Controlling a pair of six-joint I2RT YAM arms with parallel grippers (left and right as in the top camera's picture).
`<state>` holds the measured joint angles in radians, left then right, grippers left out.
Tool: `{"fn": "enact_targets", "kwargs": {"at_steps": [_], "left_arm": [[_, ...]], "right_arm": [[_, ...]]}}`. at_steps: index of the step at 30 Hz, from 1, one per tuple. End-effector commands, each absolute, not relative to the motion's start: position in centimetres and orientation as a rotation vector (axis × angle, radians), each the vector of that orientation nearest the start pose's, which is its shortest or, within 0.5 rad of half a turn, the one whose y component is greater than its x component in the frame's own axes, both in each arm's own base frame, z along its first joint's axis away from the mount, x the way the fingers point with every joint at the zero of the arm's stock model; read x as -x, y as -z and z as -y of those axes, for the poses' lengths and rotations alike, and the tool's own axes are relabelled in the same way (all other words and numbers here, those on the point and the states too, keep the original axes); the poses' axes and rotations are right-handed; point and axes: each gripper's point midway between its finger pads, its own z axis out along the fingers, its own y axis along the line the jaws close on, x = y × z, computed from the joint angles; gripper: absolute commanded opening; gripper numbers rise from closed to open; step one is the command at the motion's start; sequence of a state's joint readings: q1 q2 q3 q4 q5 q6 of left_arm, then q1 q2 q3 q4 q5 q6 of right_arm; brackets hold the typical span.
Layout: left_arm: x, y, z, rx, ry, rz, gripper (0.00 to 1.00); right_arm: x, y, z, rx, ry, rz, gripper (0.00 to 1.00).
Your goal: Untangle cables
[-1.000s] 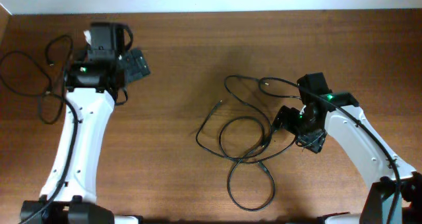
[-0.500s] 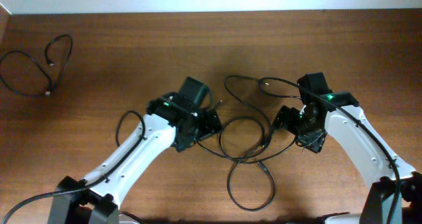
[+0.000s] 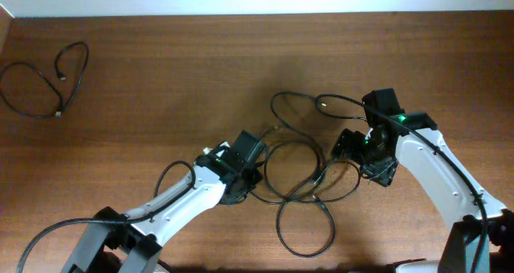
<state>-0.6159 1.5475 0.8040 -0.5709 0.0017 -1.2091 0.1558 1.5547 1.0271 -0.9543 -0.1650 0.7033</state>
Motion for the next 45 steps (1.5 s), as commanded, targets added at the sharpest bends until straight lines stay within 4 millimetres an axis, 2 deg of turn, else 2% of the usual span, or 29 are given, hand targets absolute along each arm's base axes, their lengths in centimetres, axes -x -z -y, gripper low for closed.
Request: {"fn": "enact_targets", "kwargs": {"at_steps": [1,2,6,10,12,13,15,16,18,20,21,23,24,25,26,27,28,29,30,31,32,33,34,35,36,38,41,43,45], "left_arm": [[-26.3,-5.3,16.4,0.429,0.307,-2.805,0.00],[-27.3,-8.1,16.3,0.370,0.366,-2.727,0.00],[-27.9,-13.3,15.3,0.375,0.443,-2.549,0.00],[-27.7,-13.6,15.7,0.366,0.470,-2.552,0.00],[-27.6,-13.5,15.7,0.367,0.470,-2.554,0.00],[-27.6,-13.5,15.6,0.396,0.475,-2.553,0.00],[-27.5,-13.3,15.3,0.680,0.525,-2.526,0.00],[-27.6,-13.1,15.3,0.765,0.543,-2.513,0.00],[-27.6,-13.2,15.3,0.788,0.550,-2.504,0.00],[-27.5,-13.2,15.5,0.785,0.566,-2.515,0.00],[-27.4,-13.1,15.7,0.782,0.580,-2.524,0.00],[-27.3,-13.1,15.8,0.780,0.585,-2.528,0.00],[-27.2,-13.1,16.0,0.777,0.599,-2.536,0.00],[-27.1,-13.1,16.2,0.774,0.610,-2.543,0.00],[-27.1,-13.1,16.2,0.774,0.608,-2.545,0.00],[-27.0,-13.0,16.1,0.774,0.603,-2.549,0.00],[-26.6,-12.7,15.8,0.777,0.578,-2.566,0.00],[-26.2,-12.3,15.1,0.794,0.536,-2.586,0.00],[-26.0,-11.9,14.4,0.820,0.500,-2.596,0.00],[-25.9,-11.6,13.3,0.854,0.453,-2.595,0.00],[-26.0,-11.6,12.8,0.873,0.434,-2.588,0.00],[-26.3,-11.6,12.2,0.888,0.409,-2.569,0.00],[-26.5,-11.6,11.8,0.891,0.381,-2.551,0.00],[-26.6,-11.7,11.5,0.894,0.361,-2.538,0.00],[-27.0,-11.8,10.7,0.888,0.306,-2.508,0.00],[-27.7,-12.2,8.9,0.837,0.177,-2.450,0.00],[-28.4,-12.4,8.0,0.845,0.110,-2.398,0.01],[-29.5,-11.9,4.9,0.853,-0.151,-2.294,0.00],[-29.9,-11.0,6.6,0.789,-0.075,-2.366,0.00]], "right_arm": [[-27.1,-6.4,-6.9,-0.828,-0.276,-2.997,0.98],[-27.1,-6.4,-6.9,-0.828,-0.276,-2.997,0.98],[-28.4,-6.5,-7.1,-0.814,-0.305,-2.948,0.99],[-28.4,-6.6,-7.2,-0.819,-0.314,-2.947,0.98],[-28.6,-6.9,-8.7,-0.807,-0.441,-2.954,0.98],[-28.1,-6.8,-8.6,-0.821,-0.429,-2.973,0.99],[-26.9,-6.3,-8.4,-0.838,-0.399,-3.014,0.98],[-27.8,-5.8,-8.9,-0.714,-0.419,-2.991,0.98],[-30.1,-4.9,-11.4,-0.163,-0.457,-2.890,0.99],[-32.7,-4.4,-14.9,0.113,-0.494,-2.726,0.97],[-33.9,-4.5,-16.0,0.155,-0.508,-2.667,0.86],[-35.4,-3.5,-17.5,0.191,-0.504,-2.611,0.73],[-35.8,-2.5,-17.7,0.195,-0.494,-2.613,0.39],[-36.0,-1.6,-17.3,0.182,-0.462,-2.625,0.21],[-36.6,-1.2,-15.8,0.139,-0.378,-2.625,0.04],[-37.7,-1.8,-13.6,0.074,-0.287,-2.597,0.04],[-38.8,-3.5,-9.0,-0.063,-0.125,-2.562,0.04],[-39.4,-6.3,-3.3,-0.231,0.008,-2.517,0.04],[-39.5,-9.2,1.8,-0.390,0.075,-2.453,0.04],[-38.6,-11.9,7.8,-0.650,0.099,-2.348,0.04],[-37.2,-12.9,11.3,-0.862,0.037,-2.272,0.04],[-36.6,-13.1,12.8,-0.946,-0.184,-2.240,0.04],[-36.3,-13.2,13.0,-0.961,-0.303,-2.230,0.04],[-36.5,-13.3,12.5,-0.948,-0.392,-2.226,0.04],[-36.9,-14.0,10.7,-0.889,-0.528,-2.224,0.04],[-37.4,-15.1,6.4,-0.653,-0.715,-2.260,0.99],[-35.3,-14.4,-1.0,-0.492,-0.965,-2.406,0.98],[-33.1,-13.4,-5.7,-0.316,-1.015,-2.541,0.98],[-30.1,-11.1,-7.7,-0.274,-0.905,-2.736,0.98]]}}
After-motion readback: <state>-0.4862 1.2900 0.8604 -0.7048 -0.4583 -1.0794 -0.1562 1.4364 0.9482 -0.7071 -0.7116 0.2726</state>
